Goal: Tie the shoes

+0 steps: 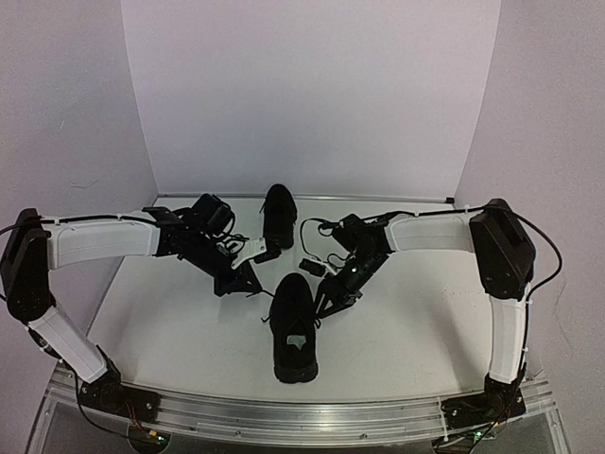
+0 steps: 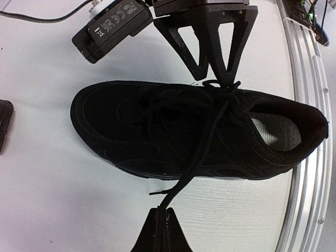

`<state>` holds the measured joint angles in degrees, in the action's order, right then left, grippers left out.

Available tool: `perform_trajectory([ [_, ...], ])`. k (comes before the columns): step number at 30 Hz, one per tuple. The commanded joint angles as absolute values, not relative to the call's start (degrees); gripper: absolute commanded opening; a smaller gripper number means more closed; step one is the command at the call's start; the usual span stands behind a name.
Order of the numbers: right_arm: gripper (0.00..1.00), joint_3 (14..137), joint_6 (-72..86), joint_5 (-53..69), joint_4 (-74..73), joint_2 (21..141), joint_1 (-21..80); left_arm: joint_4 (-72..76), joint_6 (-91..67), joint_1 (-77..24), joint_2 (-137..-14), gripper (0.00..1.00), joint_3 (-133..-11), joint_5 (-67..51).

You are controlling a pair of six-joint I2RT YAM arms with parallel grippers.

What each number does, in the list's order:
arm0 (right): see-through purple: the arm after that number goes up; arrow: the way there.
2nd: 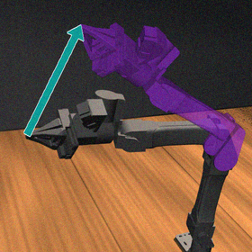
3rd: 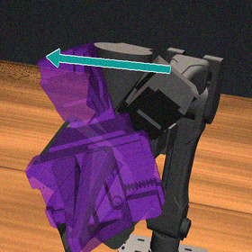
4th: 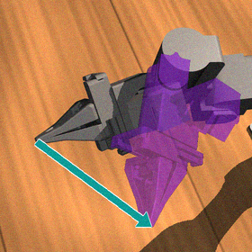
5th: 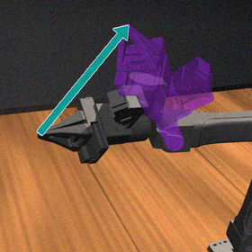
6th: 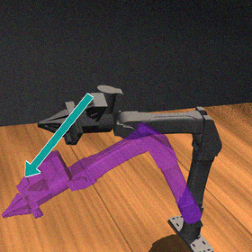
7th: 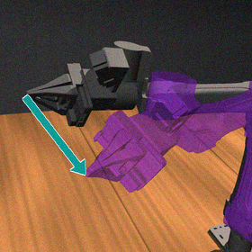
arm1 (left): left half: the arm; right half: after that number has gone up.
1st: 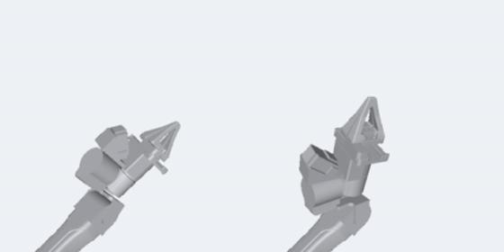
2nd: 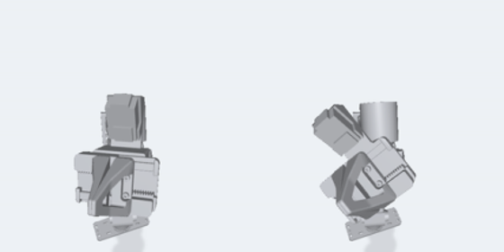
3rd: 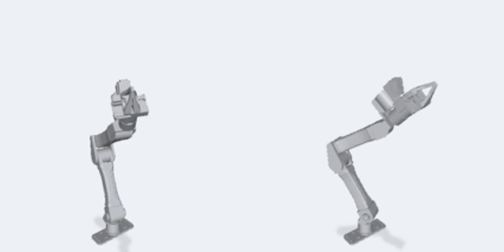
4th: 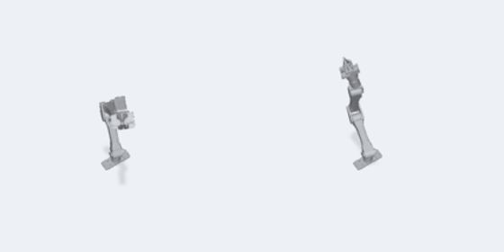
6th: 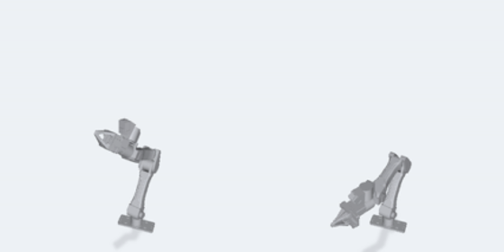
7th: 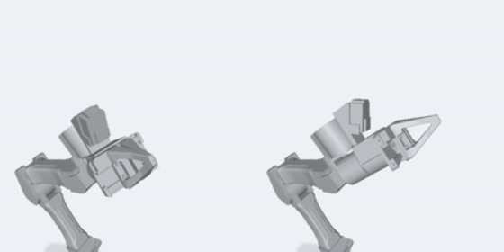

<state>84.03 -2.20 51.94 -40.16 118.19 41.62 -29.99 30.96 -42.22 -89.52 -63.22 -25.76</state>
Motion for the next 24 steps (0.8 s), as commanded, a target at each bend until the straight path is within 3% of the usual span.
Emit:
perform_trajectory([
  [1,0.36,86.1,-3.4,52.3,-40.6,119.5,42.4,-31.3,30.6,-41.7,-85.7,0.0,-62.0,-24.1],
  [12,0.38,85.4,-3.3,53.7,-40.6,119.5,43.2,-32.2,30.1,-40.5,-81.0,0.0,-58.9,-21.6],
  [18,0.32,85.4,-3.9,57.6,-40.7,119.6,44.0,-32.8,30.1,-40.5,-81.0,0.0,-58.8,-22.7],
  [20,0.24,85.3,-3.9,58.4,-40.6,119.6,44.1,-32.3,30.0,-40.5,-80.9,0.0,-58.5,-22.6],
  [23,0.0,85.4,-3.5,58.1,-40.6,119.3,44.3,-31.0,29.1,-40.5,-80.8,0.03,-57.8,-22.6],
  [24,0.0,85.5,-3.2,57.5,-40.6,119.0,44.2,-30.7,29.0,-40.5,-80.8,0.06,-57.6,-22.7],
])
